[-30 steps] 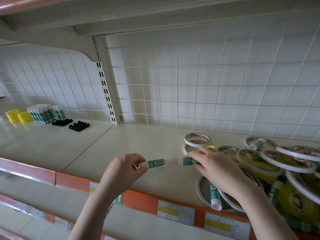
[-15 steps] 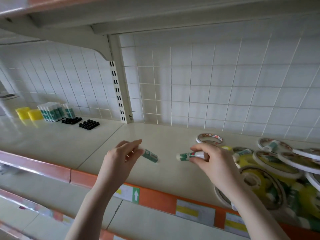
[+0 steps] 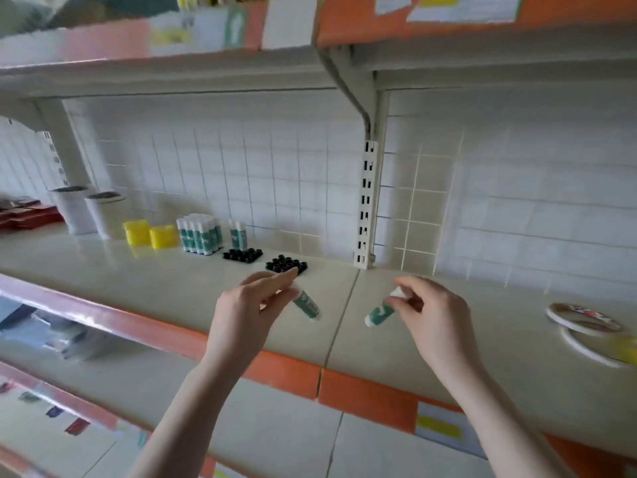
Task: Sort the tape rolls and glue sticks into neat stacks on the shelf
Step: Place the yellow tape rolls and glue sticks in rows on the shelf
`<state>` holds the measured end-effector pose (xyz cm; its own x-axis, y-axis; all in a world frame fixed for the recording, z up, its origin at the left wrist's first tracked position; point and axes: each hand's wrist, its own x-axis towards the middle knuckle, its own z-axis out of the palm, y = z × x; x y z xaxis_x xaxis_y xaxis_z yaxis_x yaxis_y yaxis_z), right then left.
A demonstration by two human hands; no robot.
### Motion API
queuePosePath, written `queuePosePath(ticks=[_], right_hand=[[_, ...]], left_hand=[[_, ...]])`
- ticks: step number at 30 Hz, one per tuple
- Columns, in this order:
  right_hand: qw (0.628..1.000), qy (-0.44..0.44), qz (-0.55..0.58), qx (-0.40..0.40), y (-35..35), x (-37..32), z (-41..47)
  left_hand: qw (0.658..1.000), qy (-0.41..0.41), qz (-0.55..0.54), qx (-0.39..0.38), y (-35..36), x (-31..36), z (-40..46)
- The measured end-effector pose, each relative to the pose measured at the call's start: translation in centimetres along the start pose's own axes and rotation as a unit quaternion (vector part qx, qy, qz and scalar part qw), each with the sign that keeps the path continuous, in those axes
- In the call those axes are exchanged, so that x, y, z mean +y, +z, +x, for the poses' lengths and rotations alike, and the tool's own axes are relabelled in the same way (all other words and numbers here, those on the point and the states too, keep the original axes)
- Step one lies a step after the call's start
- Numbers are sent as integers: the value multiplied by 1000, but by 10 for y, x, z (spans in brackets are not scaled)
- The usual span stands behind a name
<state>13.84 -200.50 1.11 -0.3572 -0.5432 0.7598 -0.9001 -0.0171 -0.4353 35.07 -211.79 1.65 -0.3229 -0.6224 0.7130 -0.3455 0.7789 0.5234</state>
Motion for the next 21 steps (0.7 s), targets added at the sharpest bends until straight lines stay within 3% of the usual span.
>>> queuePosePath(ticks=[8,12,21], right_hand=[[997,-73,7,-28,87,-68,43],[996,-36,37,-73,134,-87,67],[994,-14,31,-104,237,-101,136]], left_hand=[[997,-12,8,72,-62,-86,24],[995,-31,24,95,-76,-126,41],[995,-47,54,65,-87,-220,96]])
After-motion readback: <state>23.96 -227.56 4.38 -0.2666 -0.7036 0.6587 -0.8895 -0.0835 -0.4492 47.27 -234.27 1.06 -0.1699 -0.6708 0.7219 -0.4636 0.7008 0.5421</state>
